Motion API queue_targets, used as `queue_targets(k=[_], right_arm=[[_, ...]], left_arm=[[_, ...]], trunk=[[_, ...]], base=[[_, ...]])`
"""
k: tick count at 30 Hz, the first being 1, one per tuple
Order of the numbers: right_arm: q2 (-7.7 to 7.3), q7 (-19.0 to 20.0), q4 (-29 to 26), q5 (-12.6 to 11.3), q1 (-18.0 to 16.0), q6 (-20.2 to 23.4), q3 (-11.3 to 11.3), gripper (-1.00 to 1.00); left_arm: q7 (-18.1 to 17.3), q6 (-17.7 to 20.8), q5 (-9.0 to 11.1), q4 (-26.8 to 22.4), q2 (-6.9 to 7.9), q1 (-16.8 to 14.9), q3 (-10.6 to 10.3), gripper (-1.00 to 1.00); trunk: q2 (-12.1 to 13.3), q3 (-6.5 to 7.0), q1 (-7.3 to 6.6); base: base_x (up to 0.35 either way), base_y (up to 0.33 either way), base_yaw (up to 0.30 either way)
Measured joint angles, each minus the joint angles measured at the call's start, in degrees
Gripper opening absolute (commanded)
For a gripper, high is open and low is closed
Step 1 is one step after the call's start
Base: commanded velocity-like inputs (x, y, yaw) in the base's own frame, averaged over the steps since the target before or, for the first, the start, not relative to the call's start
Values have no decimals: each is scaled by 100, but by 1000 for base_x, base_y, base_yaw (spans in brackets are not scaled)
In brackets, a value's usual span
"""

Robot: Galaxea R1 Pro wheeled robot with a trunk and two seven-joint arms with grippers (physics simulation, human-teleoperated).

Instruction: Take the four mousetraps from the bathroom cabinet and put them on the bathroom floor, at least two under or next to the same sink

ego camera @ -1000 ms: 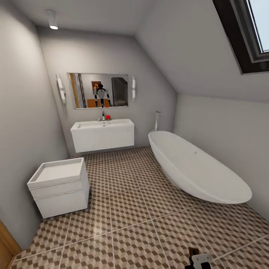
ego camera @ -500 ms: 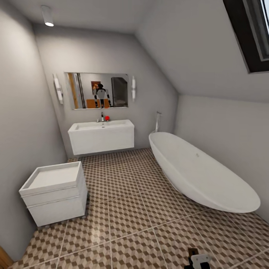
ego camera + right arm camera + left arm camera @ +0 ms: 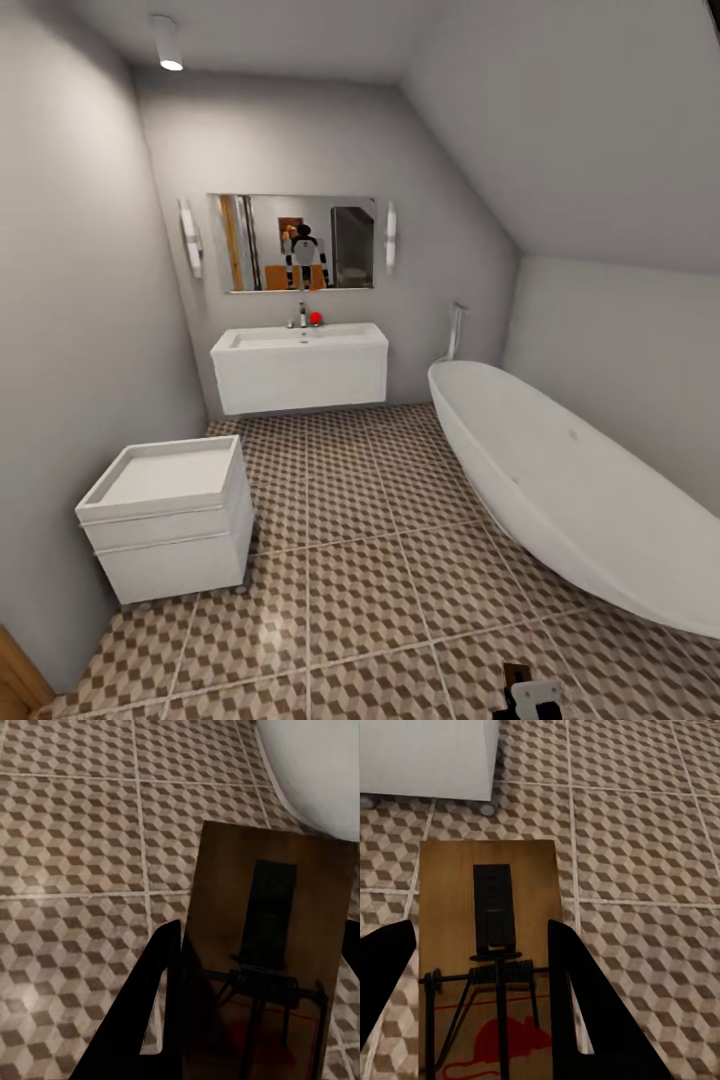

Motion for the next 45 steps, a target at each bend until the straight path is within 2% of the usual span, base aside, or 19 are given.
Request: queue_targets(k=[8,25,34,45], right_arm=[[0,-4,0,0,1,-1,0,-100],[0,-3,-1,0,1,-1,0,-100],[-5,-24,0,-1,0,-1,0,-100],[-9,-30,-1,0,1,-1,0,-100]], left_arm=[[4,1,0,1,0,-1,0,-100],[8,2,0,2,0,-2,8,-100],[8,1,0,0,5,0,11,-100],[8,2,0,2,-1,-2,9,-100]], trunk=[[0,0,0],[0,0,0],[0,0,0],[0,0,0]], base=[[309,-150,241],[309,-179,12],[308,-180,201],[308,-180,17]])
